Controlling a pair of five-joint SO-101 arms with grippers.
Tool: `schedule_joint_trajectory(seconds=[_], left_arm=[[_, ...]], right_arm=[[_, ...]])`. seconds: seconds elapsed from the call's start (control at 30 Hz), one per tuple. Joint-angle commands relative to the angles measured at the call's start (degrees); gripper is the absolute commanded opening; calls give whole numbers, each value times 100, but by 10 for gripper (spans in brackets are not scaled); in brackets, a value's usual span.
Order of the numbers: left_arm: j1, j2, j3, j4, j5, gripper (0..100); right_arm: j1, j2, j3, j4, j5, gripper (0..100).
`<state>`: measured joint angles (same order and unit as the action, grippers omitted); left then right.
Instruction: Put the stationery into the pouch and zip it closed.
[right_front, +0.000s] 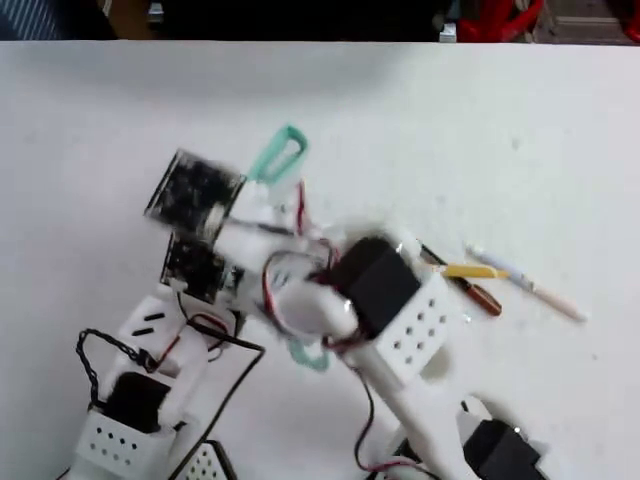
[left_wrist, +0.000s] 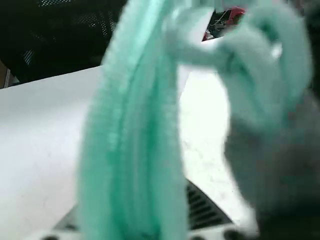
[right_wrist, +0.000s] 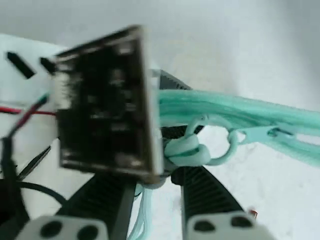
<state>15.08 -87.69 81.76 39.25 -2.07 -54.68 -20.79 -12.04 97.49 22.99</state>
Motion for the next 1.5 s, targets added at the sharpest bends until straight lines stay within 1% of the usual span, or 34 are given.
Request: schedule_joint_trajectory(seconds=[0.0,0.07,0.23,0.47,0.53,0.6,0.67,0.7,0.8,0.9,1.0,1.03,1.1,1.2,1.27,1.33,1.47], left_arm=[[22,127,-369,9,-97,20],[13,127,-369,9,-97,20],[13,127,-369,9,-105,20],[13,127,-369,18,-114,20],[13,127,-369,18,-123,20],[13,127,-369,18,-123,20],[31,127,-369,18,-123,20],[40,127,-369,18,-123,20],[48,127,-369,18,-123,20],[48,127,-431,62,-123,20],[57,127,-642,360,-132,20],[57,136,-756,484,-149,20],[75,145,-1011,782,-404,20],[338,154,-1345,1257,-519,20],[374,163,-1512,1407,-527,20],[391,163,-1565,1442,-527,20],[435,180,-1767,1618,-527,20]], right_arm=[[-1226,-760,545,101,26,18],[-1464,-1121,782,101,229,18],[-1490,-1789,1231,101,580,18],[-1473,-1877,1301,101,589,20],[-1244,-1912,1240,92,580,66],[-620,-1877,967,92,536,172],[180,-1859,607,22,554,278],[541,-1859,422,-48,580,306],[1341,-1859,-88,-295,589,283],[1842,-1851,-501,-382,554,235],[2413,-1824,-633,-356,545,213],[2686,-1736,-633,-347,545,212],[3354,-1411,-633,-268,571,212],[4409,-655,-633,-31,598,212],[5024,-136,-633,75,879,212],[5543,286,-527,75,1380,212],[6273,769,-97,57,2092,211]])
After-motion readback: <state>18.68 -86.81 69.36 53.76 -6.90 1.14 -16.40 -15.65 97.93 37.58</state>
